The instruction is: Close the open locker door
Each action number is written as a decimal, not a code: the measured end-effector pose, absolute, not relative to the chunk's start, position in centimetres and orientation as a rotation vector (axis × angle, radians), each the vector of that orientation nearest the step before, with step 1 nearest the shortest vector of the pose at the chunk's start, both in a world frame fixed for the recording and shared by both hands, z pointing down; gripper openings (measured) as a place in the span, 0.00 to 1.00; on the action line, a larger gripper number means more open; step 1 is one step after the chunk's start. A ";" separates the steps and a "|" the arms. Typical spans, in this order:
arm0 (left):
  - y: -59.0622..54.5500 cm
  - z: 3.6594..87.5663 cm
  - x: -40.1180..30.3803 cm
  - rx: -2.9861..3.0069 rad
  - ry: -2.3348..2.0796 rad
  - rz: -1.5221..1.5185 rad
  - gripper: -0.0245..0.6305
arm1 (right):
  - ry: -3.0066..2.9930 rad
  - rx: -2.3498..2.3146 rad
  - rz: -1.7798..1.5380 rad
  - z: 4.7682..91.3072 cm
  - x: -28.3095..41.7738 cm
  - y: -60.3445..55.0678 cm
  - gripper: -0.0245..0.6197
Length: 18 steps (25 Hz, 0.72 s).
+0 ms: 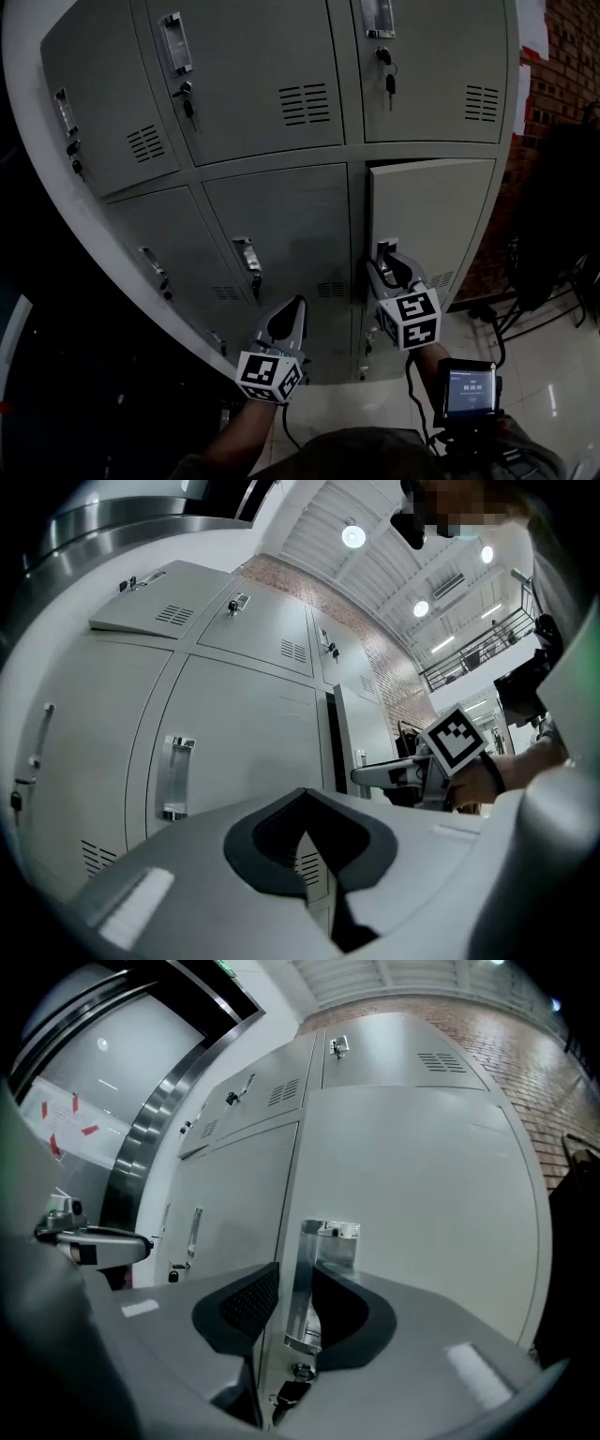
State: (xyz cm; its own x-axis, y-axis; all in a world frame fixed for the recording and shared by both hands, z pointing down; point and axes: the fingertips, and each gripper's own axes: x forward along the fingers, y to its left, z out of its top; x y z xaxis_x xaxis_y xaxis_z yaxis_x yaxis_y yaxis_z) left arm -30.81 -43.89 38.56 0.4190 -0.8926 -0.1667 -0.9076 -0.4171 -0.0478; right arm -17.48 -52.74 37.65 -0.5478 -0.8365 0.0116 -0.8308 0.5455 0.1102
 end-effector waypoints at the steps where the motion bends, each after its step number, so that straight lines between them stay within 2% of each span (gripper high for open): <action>1: -44.1 38.6 -31.0 -2.536 1.617 0.177 0.02 | -2.701 1.467 -0.135 37.7 -17.6 -53.1 0.22; 18: -47.0 40.1 -33.4 -2.564 1.626 0.203 0.02 | -2.687 1.479 -0.094 37.8 -18.2 -56.6 0.21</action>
State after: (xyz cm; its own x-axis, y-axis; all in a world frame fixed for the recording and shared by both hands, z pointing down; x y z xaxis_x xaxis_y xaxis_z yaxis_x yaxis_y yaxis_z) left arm -33.45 -46.95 40.09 0.4213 -0.8918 -0.1651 -0.9050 -0.4253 -0.0120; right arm -18.24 -56.59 37.80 -0.5334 -0.8451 0.0347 -0.8406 0.5342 0.0890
